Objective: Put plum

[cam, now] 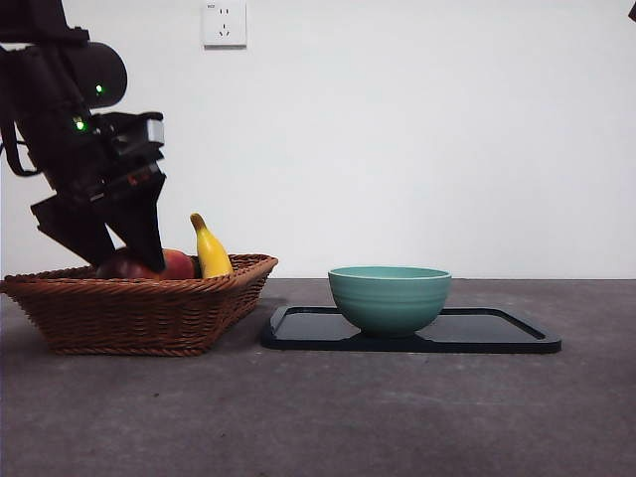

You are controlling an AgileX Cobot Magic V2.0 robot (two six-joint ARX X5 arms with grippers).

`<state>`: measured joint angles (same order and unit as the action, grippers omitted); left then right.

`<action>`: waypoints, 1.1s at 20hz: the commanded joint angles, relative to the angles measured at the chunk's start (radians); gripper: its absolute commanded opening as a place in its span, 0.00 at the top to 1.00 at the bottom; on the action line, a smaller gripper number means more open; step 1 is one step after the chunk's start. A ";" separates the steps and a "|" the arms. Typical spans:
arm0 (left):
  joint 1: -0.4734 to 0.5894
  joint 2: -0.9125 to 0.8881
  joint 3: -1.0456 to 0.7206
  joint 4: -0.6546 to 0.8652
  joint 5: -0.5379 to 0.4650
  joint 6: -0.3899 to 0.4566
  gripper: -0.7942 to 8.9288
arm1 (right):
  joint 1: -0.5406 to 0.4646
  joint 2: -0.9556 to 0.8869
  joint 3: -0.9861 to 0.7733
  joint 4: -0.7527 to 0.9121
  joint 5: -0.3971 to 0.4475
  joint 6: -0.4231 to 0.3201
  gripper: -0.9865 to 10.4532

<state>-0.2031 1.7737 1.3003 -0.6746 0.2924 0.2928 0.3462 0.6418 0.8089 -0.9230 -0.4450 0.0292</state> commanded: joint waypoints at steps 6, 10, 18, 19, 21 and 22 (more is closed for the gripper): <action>-0.059 0.016 -0.072 0.129 -0.104 -0.051 0.70 | 0.005 0.003 0.006 0.011 0.000 -0.012 0.69; -0.081 0.016 -0.072 0.102 -0.120 -0.071 0.69 | 0.005 0.003 0.006 0.011 0.000 -0.012 0.69; -0.085 -0.002 -0.071 0.044 -0.121 -0.078 0.52 | 0.005 0.003 0.006 0.010 0.000 -0.015 0.69; -0.085 -0.014 -0.071 0.050 -0.121 -0.078 0.52 | 0.005 0.003 0.006 0.010 0.000 -0.015 0.69; -0.085 -0.044 -0.071 0.054 -0.121 -0.078 0.52 | 0.005 0.003 0.006 0.010 0.000 -0.015 0.69; -0.085 -0.062 -0.071 0.052 -0.121 -0.078 0.52 | 0.005 0.003 0.006 0.010 0.000 -0.015 0.69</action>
<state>-0.2840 1.7142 1.2171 -0.6285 0.1684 0.2192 0.3462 0.6418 0.8089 -0.9230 -0.4454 0.0227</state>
